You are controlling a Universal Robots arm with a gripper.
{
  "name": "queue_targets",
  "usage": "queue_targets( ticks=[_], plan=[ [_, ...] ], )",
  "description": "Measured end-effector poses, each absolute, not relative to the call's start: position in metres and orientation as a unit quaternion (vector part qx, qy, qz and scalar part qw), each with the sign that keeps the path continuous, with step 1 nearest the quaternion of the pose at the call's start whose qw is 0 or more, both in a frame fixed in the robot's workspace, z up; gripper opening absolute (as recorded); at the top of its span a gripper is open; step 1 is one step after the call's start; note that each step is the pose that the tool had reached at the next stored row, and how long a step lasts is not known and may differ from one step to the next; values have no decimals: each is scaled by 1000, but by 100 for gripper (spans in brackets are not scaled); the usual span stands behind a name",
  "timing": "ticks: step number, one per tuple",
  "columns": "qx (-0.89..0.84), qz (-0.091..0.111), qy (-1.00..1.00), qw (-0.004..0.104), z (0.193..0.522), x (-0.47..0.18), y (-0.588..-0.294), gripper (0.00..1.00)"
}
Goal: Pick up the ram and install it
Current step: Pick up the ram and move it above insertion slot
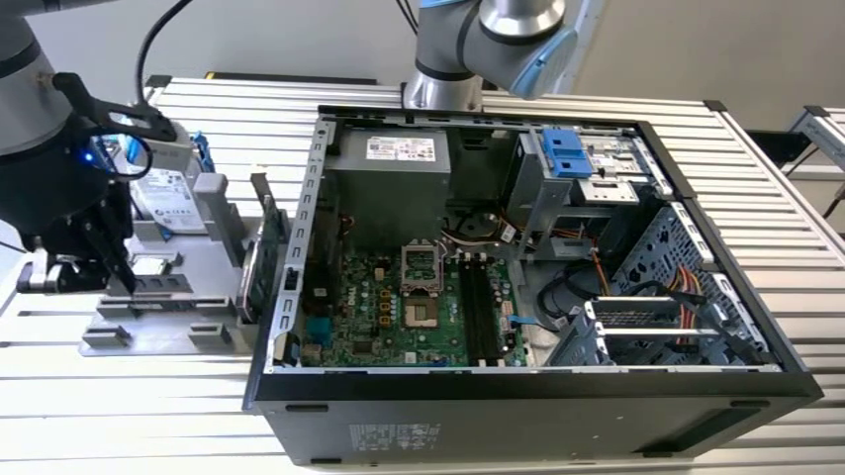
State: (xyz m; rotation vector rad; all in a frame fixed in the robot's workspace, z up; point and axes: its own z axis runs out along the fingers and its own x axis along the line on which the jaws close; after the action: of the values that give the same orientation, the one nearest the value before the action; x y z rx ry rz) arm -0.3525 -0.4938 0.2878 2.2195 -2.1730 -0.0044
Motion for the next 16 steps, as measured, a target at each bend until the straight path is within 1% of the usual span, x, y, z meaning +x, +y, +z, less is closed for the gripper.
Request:
queue_targets(
  ticks=[16],
  plan=[
    [714,-1,-699,18,308,-352,-494,0]
  ],
)
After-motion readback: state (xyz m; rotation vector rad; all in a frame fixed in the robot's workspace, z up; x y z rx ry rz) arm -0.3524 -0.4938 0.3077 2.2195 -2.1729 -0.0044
